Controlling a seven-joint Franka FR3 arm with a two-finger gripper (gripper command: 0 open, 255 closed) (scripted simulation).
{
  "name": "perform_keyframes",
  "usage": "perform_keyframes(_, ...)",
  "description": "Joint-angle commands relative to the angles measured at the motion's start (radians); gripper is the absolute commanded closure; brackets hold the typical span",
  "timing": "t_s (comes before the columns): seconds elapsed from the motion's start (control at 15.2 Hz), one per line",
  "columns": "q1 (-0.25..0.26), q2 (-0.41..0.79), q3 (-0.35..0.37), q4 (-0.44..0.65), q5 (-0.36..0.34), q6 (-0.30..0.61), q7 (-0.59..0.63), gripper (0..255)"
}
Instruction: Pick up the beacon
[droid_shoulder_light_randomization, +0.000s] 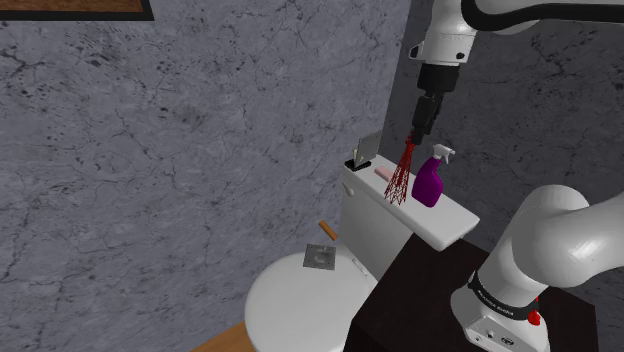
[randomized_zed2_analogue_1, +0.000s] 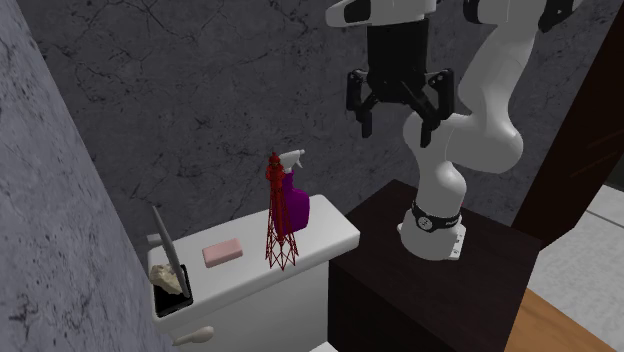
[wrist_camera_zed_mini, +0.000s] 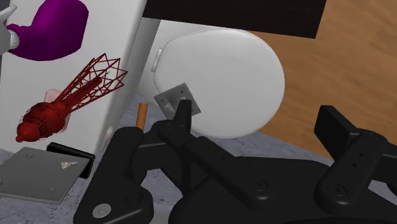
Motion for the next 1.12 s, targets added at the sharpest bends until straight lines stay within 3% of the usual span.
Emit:
perform_keyframes(0.0,0.000,0.000,0.000,0.000,0.000,0.000,0.000,0)
perform_keyframes(1.06,-0.135,0.444,-0.142,0.225,-0.301,0.102,-0.118,0)
